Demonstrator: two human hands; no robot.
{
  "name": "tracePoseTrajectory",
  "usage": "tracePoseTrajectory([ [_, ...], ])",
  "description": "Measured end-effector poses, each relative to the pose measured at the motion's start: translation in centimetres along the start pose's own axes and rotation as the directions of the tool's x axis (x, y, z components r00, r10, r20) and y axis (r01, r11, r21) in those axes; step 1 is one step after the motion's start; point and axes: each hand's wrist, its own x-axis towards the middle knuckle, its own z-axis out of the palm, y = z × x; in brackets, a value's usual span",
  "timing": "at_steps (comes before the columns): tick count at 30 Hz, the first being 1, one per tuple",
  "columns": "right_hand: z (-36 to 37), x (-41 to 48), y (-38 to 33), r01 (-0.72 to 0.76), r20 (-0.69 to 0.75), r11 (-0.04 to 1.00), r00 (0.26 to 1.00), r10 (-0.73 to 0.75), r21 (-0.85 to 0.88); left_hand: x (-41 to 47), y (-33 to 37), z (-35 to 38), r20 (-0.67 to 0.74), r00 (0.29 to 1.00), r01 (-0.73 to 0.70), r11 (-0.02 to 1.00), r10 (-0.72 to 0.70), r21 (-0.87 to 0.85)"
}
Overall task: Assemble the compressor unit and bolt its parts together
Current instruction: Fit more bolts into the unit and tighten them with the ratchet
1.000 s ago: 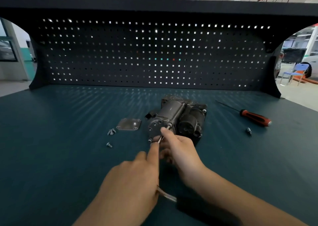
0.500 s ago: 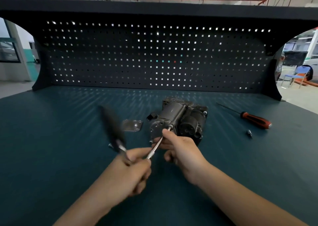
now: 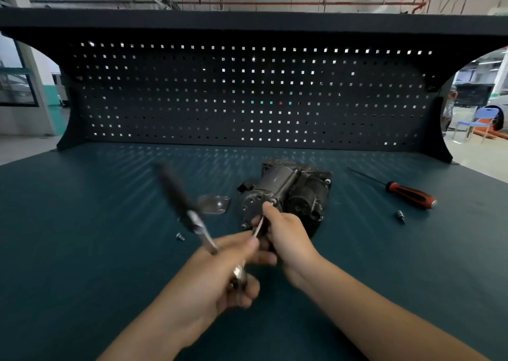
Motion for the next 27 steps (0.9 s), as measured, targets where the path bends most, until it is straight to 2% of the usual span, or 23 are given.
tracePoseTrajectory([
  [2,-0.2,0.2,0.2,-0.013,0.039,1.0,0.999,0.012,0.021,-0.2,0.7,0.0,0.036,0.995,0.098,0.911,-0.091,-0.401],
  [3,-0.3,0.2,0.3,-0.014,0.056,1.0,0.998,0.013,0.013,-0.3,0.9,-0.1,0.032,0.996,0.087,0.917,-0.081,-0.388],
  [4,-0.4,0.2,0.3,-0.008,0.06,1.0,0.998,0.008,-0.008,-0.3,0.9,-0.3,-0.009,0.999,0.036,0.978,-0.039,-0.205],
  [5,-0.5,0.2,0.3,0.005,0.055,0.999,0.998,-0.003,-0.032,-0.4,0.7,-0.5,-0.062,0.997,-0.044,0.99,0.052,0.13],
  [6,-0.7,0.2,0.3,0.022,0.046,0.999,0.999,-0.02,-0.05,-0.5,0.4,-0.5,-0.063,0.979,-0.128,0.827,0.194,0.548],
  [7,-0.8,0.1,0.3,0.04,0.038,0.997,0.999,-0.038,-0.058,-0.5,-0.2,-0.4,0.035,0.946,-0.193,0.471,0.323,0.861],
  [8,-1.0,0.0,0.4,0.058,0.032,0.996,0.998,-0.056,-0.064,-0.4,-0.8,-0.2,0.149,0.91,-0.182,0.051,0.387,0.982],
  [9,-1.1,0.0,0.3,0.076,0.029,0.994,0.997,-0.074,-0.075,-0.1,-1.6,-0.2,0.23,0.886,-0.143,-0.233,0.403,0.962],
  [10,-1.1,0.0,0.3,0.095,0.029,0.991,0.995,-0.093,-0.092,0.3,-2.0,-0.1,0.248,0.883,-0.116,-0.326,0.399,0.938],
  [11,-1.1,0.0,0.4,0.111,0.033,0.988,0.994,-0.108,-0.105,0.4,-2.1,0.0,0.243,0.877,-0.125,-0.292,0.414,0.948],
  [12,-1.1,0.1,0.4,0.115,0.033,0.988,0.993,-0.112,-0.099,0.4,-1.9,-0.2,0.193,0.872,-0.151,-0.128,0.449,0.98],
  [14,-1.0,0.3,0.5,0.077,0.027,0.997,0.997,-0.076,-0.02,0.1,-1.1,0.0,0.023,0.886,-0.253,0.44,0.464,0.862],
  [15,-0.9,0.3,0.5,0.043,0.036,0.999,0.998,-0.045,0.03,-0.1,-0.8,0.1,-0.07,0.939,-0.223,0.75,0.337,0.623],
  [16,-1.0,0.3,0.5,0.01,0.055,0.997,0.998,-0.013,0.07,-0.1,-0.6,-0.2,-0.085,0.985,-0.128,0.96,0.153,0.25],
  [17,-1.0,0.4,0.5,-0.02,0.078,0.995,0.997,0.013,0.095,-0.1,-0.4,-0.5,-0.018,1.0,0.017,0.988,-0.02,-0.154],
  [19,-1.1,0.4,0.3,-0.049,0.123,0.992,0.992,0.035,0.114,0.2,-0.2,-0.7,0.195,0.972,0.229,0.701,-0.13,-0.675],
  [20,-1.0,0.4,0.3,-0.046,0.135,0.993,0.99,0.032,0.105,0.0,0.2,-0.8,0.197,0.971,0.238,0.676,-0.139,-0.698],
  [21,-1.0,0.3,0.2,-0.036,0.137,0.996,0.99,0.024,0.083,0.0,0.6,-0.9,0.162,0.977,0.209,0.775,-0.139,-0.597],
  [23,-1.0,0.1,0.1,0.001,0.1,1.0,0.995,-0.002,0.012,-0.3,1.0,-0.7,-0.066,0.997,0.034,0.999,-0.033,0.009],
  [24,-1.0,-0.1,0.1,0.028,0.071,0.999,0.997,-0.026,-0.027,-0.4,0.7,-0.4,-0.122,0.985,-0.054,0.895,0.12,0.442],
  [25,-1.1,-0.1,0.2,0.062,0.047,0.996,0.997,-0.059,-0.068,-0.4,0.1,-0.5,-0.046,0.962,-0.124,0.578,0.271,0.807],
  [26,-1.1,-0.1,0.3,0.102,0.033,0.987,0.995,-0.099,-0.123,-0.1,-0.6,-0.7,0.095,0.923,-0.15,0.122,0.374,0.981],
  [27,-1.1,0.0,0.3,0.142,0.028,0.97,0.99,-0.139,-0.196,0.4,-1.3,-0.9,0.211,0.889,-0.137,-0.203,0.406,0.97],
])
